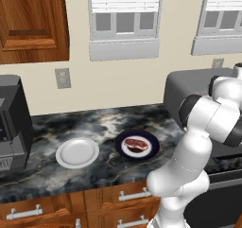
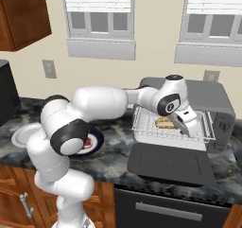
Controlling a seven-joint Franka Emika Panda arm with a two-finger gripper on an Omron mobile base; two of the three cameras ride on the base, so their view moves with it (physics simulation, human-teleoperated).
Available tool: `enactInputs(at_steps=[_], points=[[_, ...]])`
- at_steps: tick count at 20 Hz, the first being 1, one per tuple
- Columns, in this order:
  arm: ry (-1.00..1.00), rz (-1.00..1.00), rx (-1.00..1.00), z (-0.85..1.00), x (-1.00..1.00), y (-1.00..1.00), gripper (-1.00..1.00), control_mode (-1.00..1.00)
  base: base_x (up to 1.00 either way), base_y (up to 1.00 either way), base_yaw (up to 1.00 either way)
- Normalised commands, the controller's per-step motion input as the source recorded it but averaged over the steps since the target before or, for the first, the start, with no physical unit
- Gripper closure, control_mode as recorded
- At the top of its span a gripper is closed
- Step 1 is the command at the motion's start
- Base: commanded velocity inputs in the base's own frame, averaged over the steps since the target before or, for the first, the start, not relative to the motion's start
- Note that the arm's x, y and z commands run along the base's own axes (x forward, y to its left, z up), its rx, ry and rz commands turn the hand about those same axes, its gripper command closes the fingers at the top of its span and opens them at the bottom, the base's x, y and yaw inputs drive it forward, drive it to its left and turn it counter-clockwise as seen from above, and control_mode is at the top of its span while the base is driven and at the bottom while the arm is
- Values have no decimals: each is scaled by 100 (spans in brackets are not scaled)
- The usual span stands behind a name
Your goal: Open the toaster oven door. Place the hotdog bun on the bottom rack in the toaster oven and place the steak on the top rack.
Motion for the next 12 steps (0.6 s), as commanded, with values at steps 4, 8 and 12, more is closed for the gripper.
enactInputs(at_steps=[4,8,12], points=[[33,4,18,-100,-79,3,100,-100,0,0,0],[30,4,17,-100,-88,3,100,-100,0,0,0],[20,1,15,-100,-96,19,100,-100,0,0,0]])
